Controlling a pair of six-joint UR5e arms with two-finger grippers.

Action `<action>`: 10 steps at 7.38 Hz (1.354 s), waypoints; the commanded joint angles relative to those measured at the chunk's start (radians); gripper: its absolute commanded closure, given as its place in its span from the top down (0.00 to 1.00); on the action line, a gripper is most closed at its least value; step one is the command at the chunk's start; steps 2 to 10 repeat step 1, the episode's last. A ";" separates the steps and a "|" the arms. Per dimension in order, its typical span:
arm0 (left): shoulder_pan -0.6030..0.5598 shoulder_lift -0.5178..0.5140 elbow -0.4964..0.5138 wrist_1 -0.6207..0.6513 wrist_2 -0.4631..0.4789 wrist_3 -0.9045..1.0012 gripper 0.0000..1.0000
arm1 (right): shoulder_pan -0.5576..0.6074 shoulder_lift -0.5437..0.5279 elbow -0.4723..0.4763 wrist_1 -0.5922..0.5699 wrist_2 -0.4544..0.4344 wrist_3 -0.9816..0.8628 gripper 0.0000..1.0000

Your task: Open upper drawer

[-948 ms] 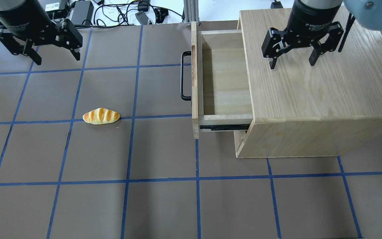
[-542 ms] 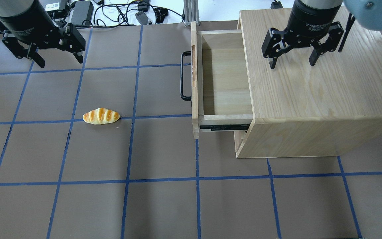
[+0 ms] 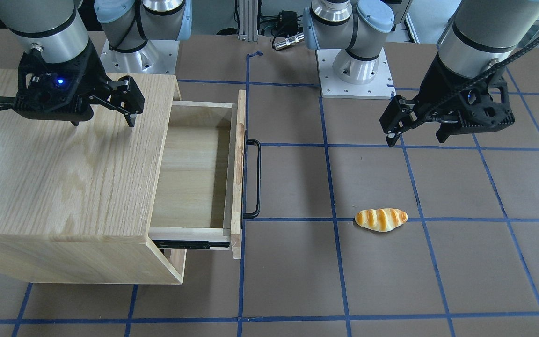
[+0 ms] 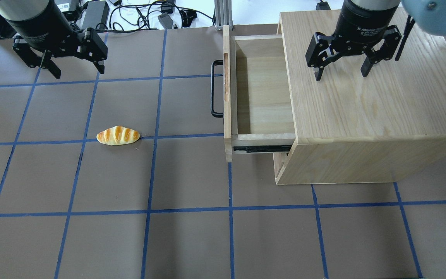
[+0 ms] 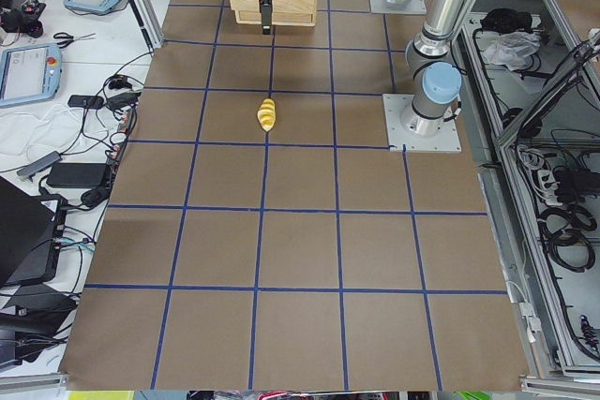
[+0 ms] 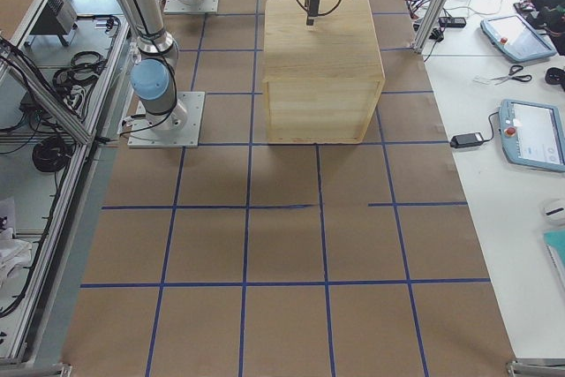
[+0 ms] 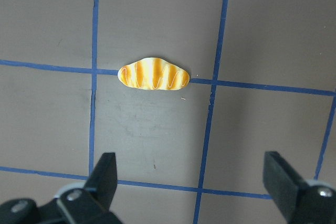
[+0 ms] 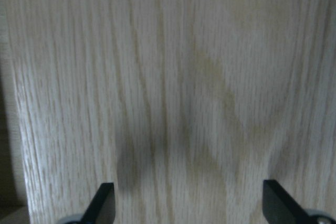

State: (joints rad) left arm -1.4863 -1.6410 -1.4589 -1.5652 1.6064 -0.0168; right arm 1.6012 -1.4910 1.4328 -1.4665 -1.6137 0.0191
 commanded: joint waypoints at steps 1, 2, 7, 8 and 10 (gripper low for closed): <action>-0.003 0.003 -0.004 0.001 -0.003 0.003 1.00 | 0.000 0.000 0.000 0.000 0.000 -0.001 1.00; -0.003 0.003 -0.004 0.001 -0.003 0.003 1.00 | 0.000 0.000 0.000 0.000 0.000 -0.001 1.00; -0.003 0.003 -0.004 0.001 -0.003 0.003 1.00 | 0.000 0.000 0.000 0.000 0.000 -0.001 1.00; -0.003 0.003 -0.004 0.001 -0.003 0.003 1.00 | 0.000 0.000 0.000 0.000 0.000 -0.001 1.00; -0.003 0.003 -0.004 0.001 -0.003 0.003 1.00 | 0.000 0.000 0.000 0.000 0.000 -0.001 1.00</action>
